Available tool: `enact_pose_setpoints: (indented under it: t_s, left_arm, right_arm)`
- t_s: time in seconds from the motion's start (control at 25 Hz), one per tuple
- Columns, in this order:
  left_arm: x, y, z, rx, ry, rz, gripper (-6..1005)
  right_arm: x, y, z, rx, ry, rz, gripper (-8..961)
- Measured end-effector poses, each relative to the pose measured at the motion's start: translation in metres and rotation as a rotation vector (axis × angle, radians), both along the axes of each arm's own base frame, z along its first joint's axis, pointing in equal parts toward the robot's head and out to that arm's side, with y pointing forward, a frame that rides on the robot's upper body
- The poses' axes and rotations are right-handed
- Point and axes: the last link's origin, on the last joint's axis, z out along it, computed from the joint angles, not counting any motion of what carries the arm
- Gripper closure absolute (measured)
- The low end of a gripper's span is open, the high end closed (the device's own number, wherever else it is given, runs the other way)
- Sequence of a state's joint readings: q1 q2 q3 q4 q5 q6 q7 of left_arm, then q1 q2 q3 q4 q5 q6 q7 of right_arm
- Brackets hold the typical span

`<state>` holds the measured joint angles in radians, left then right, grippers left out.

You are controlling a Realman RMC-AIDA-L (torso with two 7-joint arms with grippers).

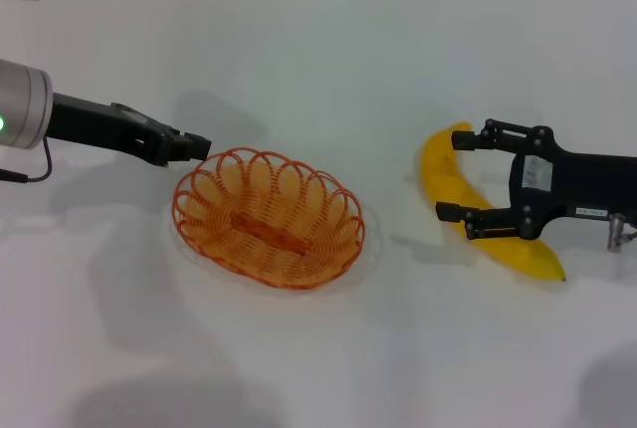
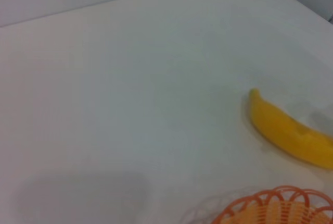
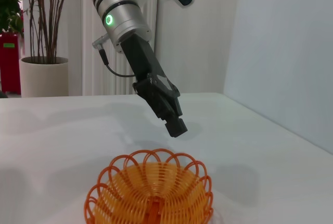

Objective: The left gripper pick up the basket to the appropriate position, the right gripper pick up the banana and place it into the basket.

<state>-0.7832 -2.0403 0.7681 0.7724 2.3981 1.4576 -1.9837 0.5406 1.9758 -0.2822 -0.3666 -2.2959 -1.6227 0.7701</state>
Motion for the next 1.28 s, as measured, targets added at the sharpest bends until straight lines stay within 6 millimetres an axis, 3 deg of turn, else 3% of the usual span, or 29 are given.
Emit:
enact_pose_setpoints:
  t_s: [0.32, 0.64, 1.08, 1.28]
  left_arm:
    - [-0.002, 0.001, 0.007, 0.035, 0.003, -0.038, 924]
    - [-0.006, -0.004, 0.023, 0.160, -0.121, -0.168, 914]
    - [-0.011, -0.010, 0.031, 0.210, -0.134, -0.235, 652]
    - [-0.011, -0.010, 0.030, 0.201, -0.124, -0.235, 443]
  right_arm:
    - [0.002, -0.001, -0.001, 0.001, -0.003, -0.008, 64]
    - [0.005, -0.003, 0.000, 0.003, -0.006, -0.016, 64]
    - [0.005, -0.004, 0.001, 0.003, -0.005, -0.016, 65]
    - [0.004, -0.004, 0.001, 0.001, -0.002, -0.013, 64]
